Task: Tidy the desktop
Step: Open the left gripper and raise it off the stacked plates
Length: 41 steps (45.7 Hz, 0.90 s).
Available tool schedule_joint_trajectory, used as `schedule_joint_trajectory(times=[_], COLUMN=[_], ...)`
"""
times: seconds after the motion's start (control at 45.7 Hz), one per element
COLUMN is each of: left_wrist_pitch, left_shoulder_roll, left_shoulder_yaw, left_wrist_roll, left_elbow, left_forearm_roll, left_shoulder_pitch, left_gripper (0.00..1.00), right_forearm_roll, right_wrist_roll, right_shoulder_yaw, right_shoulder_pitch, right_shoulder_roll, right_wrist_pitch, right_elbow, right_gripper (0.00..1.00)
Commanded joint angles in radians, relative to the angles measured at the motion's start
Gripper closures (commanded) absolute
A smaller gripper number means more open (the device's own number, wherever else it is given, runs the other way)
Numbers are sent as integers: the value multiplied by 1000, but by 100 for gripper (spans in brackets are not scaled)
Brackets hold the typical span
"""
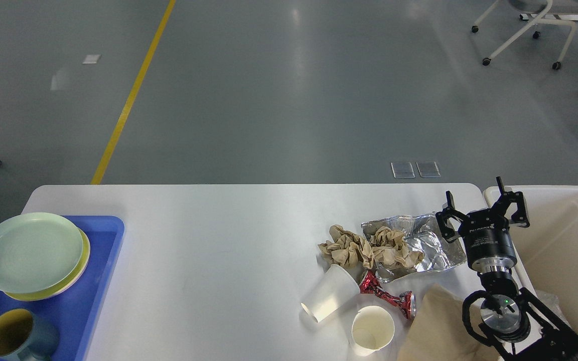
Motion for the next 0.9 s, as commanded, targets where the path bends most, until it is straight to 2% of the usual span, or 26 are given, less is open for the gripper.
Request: schedule_joint_trajectory(times=[0.0,0.131,0.306,0.459,0.634,0.744,0.875], left_wrist_pitch=[2,12,48,50,28,21,12], left_shoulder_roll=[0,0,0,3,9,17,34], left_shoulder_yaw=[-1,-13,-21,-21,-39,-111,-291], left_wrist_roll=[-1,-1,-1,-1,-3,-4,-13], left_elbow=[0,0,0,0,-2,-8,-9], left_forearm_roll=[-2,-3,-3,-3,-5,-5,-5], left_shoulder_pitch=[4,4,4,-1,-50,-148,-151], left_gripper=[79,47,20,9,5,4,4], right_forearm_roll=[0,0,0,0,0,0,0], right_wrist_roll=[-1,1,-1,1,-1,1,-1], right_shoulder_yaw=[0,0,0,0,0,0,0], right_shoulder_pitch=[0,0,0,0,0,0,0], right_shoulder_roll=[0,0,0,0,0,0,0], right_wrist_pitch=[0,0,0,0,0,0,0], right_elbow=[0,0,0,0,0,0,0], right_gripper=[0,0,0,0,0,0,0])
